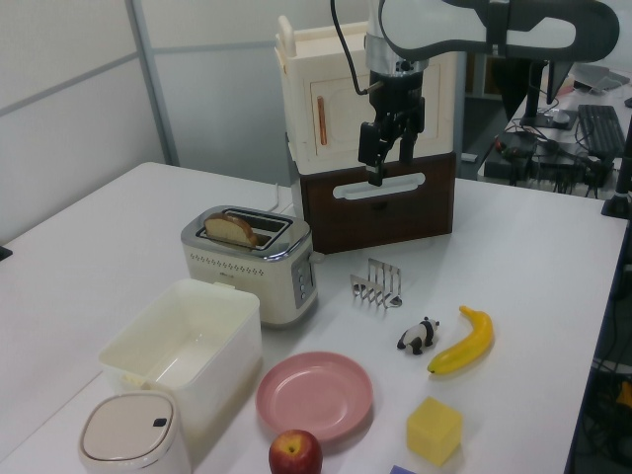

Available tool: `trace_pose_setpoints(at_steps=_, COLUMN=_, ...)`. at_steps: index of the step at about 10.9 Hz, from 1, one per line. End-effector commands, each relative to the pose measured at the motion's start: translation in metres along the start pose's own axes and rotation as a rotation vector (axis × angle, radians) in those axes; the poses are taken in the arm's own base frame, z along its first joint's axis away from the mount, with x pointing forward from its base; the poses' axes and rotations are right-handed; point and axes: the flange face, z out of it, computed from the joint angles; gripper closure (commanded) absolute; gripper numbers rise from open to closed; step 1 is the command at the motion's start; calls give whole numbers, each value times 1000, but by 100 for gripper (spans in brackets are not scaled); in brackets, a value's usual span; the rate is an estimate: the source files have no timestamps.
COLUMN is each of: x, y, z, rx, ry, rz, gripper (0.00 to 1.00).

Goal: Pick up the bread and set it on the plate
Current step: 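Move the open gripper from its raised pose toward the toaster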

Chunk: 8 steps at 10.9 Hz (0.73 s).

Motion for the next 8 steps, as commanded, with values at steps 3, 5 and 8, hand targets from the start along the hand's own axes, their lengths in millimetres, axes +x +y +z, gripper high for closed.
trace_pose_setpoints(at_steps=3, x=-7, y=-12, z=-1, rx=13, ry=-13, rz=-119, gripper=0)
trace_pose_setpoints(at_steps=5, x=-7, y=-12, z=-1, rx=13, ry=-13, rz=-122, gripper=0)
trace_pose_setpoints(at_steps=8, x=-7, y=-10, z=-2, rx=12, ry=-9, rz=-124, gripper=0)
